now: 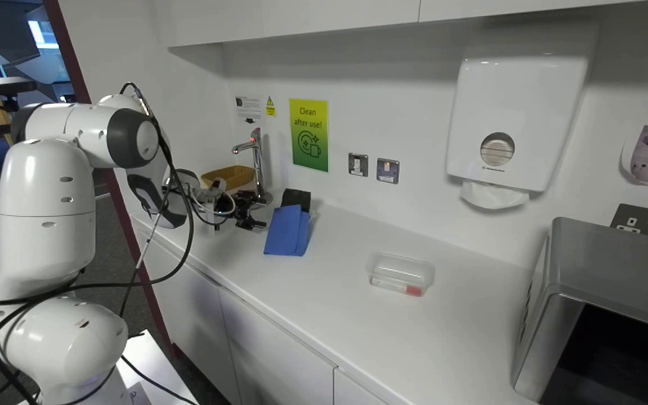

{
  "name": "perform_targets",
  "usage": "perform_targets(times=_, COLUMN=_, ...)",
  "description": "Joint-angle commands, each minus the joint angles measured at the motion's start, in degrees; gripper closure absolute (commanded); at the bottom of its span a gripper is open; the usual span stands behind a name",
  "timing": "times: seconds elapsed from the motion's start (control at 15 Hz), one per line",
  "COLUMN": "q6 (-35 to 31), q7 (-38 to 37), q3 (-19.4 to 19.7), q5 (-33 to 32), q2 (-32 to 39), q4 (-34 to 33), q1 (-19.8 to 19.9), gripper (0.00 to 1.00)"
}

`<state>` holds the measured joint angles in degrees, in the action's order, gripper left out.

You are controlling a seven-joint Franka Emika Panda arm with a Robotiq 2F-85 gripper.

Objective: Put the blue paper in the left bowl

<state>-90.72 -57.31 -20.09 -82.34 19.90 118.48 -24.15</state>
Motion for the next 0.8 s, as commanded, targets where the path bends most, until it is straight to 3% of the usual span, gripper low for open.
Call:
perform_targets(times=0.0, q6=-0.3, q7=-1.1, q3=0.2, q5=-2.2, q2=0.8, q4=-1.5, q1=0.0, gripper=0.0)
perform_targets(times=0.73, q6=-3.5, q7=-1.2, q3=0.2, q5=-5.0, q2=4.7, q4=-6.0, q1=-0.2, gripper=0.0)
